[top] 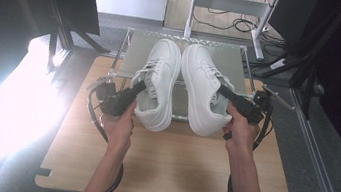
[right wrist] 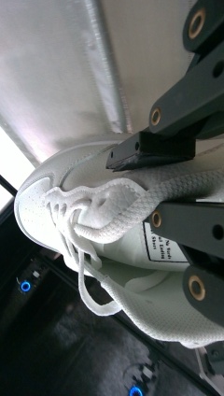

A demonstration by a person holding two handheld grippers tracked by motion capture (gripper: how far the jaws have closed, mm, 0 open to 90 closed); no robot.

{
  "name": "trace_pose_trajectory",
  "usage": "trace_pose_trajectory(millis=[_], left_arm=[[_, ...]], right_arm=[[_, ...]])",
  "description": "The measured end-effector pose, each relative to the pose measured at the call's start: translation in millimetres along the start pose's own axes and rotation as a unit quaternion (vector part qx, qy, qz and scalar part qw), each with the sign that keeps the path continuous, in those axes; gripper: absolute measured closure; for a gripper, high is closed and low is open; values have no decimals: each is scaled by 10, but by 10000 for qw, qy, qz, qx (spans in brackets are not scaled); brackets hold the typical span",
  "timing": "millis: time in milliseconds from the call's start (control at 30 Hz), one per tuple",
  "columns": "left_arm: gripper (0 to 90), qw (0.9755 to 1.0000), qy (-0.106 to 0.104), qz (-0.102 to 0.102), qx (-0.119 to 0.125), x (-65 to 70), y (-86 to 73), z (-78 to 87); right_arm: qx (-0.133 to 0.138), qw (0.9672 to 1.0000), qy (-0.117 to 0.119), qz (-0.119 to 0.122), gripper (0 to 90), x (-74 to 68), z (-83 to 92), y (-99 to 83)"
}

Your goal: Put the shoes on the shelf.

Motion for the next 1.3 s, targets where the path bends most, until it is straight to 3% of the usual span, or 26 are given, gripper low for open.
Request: trace_pose_trajectory(millis=[200, 467, 867, 1300], left_arm=[[835, 9999, 127, 17, 52, -17, 111, -164], [834, 9996, 261, 25, -68, -53, 235, -450], [834, 9986, 469, 23, -237, -69, 306, -856], [831, 9968, 696, -69, -376, -72, 402, -1206]], right_arm=[[114, 9998, -130, -45, 802, -36, -167, 76], [287, 9989, -362, -83, 801, -70, -372, 157], [510, 9957, -742, -229, 798, -5, -630, 307], [599, 9923, -1078, -97, 794, 14, -932, 418]])
Point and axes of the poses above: each handheld gripper's, and its own axes: z roughly backward along the jaws, y roughly out of its top, x roughly to its right, the point moved 4 cm from there along -z, roughly forward along the jaws, and after that the axes turned 14 degrees about x, right-handed, at the moved point
